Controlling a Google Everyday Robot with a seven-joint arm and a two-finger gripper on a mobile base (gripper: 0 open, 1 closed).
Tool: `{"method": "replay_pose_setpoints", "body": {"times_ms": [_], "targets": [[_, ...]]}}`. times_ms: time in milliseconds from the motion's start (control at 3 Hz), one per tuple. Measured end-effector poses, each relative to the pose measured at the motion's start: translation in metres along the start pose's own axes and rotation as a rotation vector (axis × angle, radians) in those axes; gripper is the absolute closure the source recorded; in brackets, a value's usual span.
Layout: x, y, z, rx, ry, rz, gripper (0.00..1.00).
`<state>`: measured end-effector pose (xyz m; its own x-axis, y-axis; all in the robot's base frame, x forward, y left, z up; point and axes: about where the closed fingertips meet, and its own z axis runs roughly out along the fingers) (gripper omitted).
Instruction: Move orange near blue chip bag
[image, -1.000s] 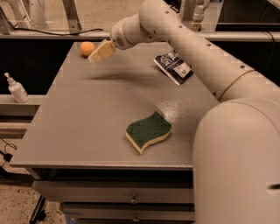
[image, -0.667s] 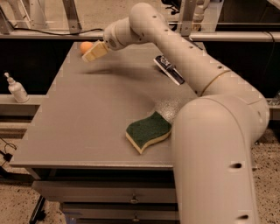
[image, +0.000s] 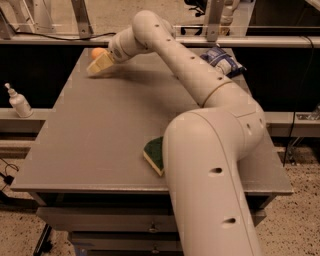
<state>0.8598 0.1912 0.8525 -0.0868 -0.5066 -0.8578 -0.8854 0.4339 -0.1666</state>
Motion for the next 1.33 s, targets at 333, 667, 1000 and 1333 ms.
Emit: {"method": "replay_pose_setpoints", "body": {"times_ms": [333,667,1000,1333], "targets": [[-0.001,0.002,0.015,-0.012,0.019,0.018,0.16],[-0.005,0.003,0.023,-0.018,0.03,0.028,0.41],[-0.007,-0.001,0.02,-0.013,0.034,0.03,0.63],[-0.008,-0.004,0.01,-0.006,0.034,0.032,0.87]]}}
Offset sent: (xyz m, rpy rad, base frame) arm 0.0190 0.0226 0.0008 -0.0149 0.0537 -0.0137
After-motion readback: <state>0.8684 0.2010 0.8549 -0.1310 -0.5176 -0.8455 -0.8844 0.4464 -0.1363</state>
